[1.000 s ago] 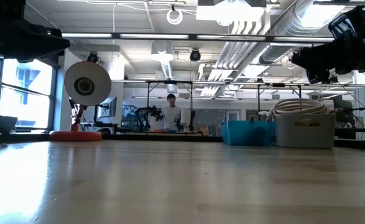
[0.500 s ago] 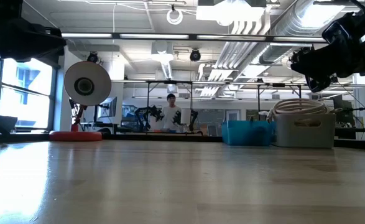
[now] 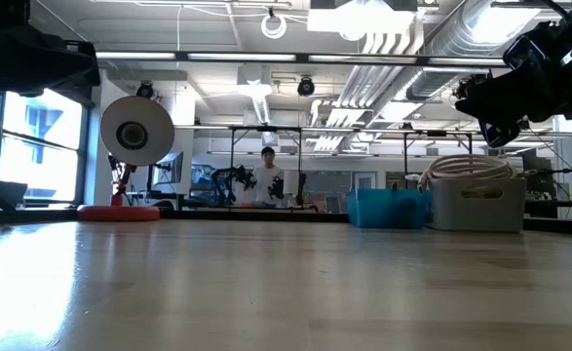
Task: Pick & Place USB Port
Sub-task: Return to Home Position
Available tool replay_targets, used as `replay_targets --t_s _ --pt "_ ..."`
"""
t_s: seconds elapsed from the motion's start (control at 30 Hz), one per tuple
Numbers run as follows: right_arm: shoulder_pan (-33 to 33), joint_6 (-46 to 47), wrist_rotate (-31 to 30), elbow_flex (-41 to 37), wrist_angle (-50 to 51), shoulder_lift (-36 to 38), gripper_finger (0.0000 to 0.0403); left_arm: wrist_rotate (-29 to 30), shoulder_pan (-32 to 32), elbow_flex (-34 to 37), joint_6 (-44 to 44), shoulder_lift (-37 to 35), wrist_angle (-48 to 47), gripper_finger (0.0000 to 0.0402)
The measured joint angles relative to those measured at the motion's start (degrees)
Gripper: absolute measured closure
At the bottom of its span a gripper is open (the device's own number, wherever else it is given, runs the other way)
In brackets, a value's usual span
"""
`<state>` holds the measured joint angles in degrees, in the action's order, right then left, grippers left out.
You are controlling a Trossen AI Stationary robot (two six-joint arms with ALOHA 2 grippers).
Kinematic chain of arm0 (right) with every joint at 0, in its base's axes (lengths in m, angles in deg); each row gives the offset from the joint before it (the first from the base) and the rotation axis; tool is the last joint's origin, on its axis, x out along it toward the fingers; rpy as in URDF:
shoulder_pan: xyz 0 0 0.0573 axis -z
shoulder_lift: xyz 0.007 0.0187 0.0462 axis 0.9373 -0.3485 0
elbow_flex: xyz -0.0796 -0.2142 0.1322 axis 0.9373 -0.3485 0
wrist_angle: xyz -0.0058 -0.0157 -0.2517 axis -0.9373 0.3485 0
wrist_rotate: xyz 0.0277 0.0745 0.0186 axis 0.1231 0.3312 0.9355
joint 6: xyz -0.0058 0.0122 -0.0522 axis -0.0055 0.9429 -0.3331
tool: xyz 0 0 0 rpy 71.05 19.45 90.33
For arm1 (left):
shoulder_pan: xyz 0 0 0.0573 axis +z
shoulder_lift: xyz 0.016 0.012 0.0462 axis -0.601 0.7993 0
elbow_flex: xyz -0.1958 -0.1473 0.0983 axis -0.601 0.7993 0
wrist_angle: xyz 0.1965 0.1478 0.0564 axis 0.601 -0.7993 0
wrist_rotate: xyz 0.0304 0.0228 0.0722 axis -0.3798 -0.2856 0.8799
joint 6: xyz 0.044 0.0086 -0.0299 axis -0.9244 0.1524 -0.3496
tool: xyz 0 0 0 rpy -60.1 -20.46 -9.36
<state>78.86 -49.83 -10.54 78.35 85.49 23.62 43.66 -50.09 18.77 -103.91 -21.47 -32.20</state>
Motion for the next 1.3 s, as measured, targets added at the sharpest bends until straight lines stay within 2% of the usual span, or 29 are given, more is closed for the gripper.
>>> replay_targets --t_s 0.13,0.33,0.43,0.63,0.93,1.1,1.3 --pt "0.00 -0.56 -0.19 0.00 0.02 -0.79 0.0297 0.02 0.00 0.00 0.00 0.00 0.04 0.0401" --pt "0.00 -1.68 -2.06 0.00 0.22 -4.33 0.0393 1.28 0.00 0.00 -0.47 0.02 0.23 0.0401" --pt "0.01 -1.00 -2.29 0.00 0.15 -5.88 0.0386 1.84 0.00 0.00 -1.36 0.02 0.18 0.0401" --pt "0.00 -0.64 -1.85 0.00 -0.07 -7.72 0.0397 2.83 0.00 0.00 -1.54 0.02 0.20 0.0401" --pt "0.01 -2.03 -1.57 -0.11 -1.07 -7.82 0.0401 3.56 0.00 -0.02 -1.56 0.02 0.14 0.0401" --pt "0.02 -0.97 -2.03 -0.02 -0.13 -7.87 0.0390 3.55 0.00 -0.02 -1.56 0.02 0.13 0.0401" --pt "0.02 -4.52 -2.53 0.00 -0.08 -7.89 0.0387 3.54 0.00 -0.02 -1.54 0.02 0.23 0.0401"
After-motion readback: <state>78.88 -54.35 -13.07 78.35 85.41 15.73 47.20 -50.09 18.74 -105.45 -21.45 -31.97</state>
